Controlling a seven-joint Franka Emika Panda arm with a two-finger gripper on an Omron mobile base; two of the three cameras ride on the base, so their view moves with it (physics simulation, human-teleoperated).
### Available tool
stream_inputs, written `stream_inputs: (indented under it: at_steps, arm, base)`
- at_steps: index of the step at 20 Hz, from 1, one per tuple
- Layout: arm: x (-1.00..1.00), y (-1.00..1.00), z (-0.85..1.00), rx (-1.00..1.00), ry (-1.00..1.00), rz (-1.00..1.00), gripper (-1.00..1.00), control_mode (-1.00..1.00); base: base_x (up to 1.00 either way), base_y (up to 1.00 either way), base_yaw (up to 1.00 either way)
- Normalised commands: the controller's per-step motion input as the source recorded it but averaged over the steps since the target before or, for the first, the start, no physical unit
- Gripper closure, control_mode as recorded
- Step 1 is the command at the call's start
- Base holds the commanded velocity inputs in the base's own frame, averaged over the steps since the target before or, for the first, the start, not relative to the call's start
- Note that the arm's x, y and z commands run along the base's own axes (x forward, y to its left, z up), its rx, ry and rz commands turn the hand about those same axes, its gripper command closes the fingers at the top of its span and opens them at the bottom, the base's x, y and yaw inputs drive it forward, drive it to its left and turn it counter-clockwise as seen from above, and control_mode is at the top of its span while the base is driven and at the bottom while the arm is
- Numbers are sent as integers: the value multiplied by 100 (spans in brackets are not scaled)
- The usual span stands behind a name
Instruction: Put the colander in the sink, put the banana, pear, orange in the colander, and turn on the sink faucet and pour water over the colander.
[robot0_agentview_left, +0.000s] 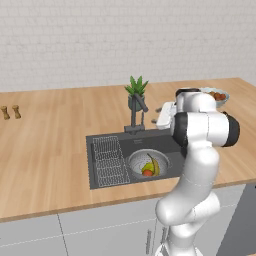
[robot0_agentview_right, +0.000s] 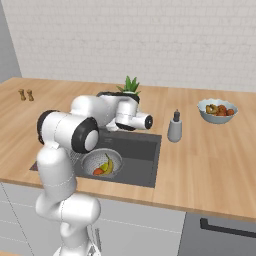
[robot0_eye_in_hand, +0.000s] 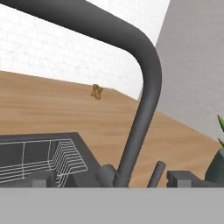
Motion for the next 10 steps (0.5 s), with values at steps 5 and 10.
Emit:
stream_inputs:
  at_steps: [5,10]
  arm:
    - [22,4,-12,8,0,10,-100,-100]
    - [21,7,-1,10,0,7,-100,-100]
  base:
    - [0,0,0]
    - [0,0,0]
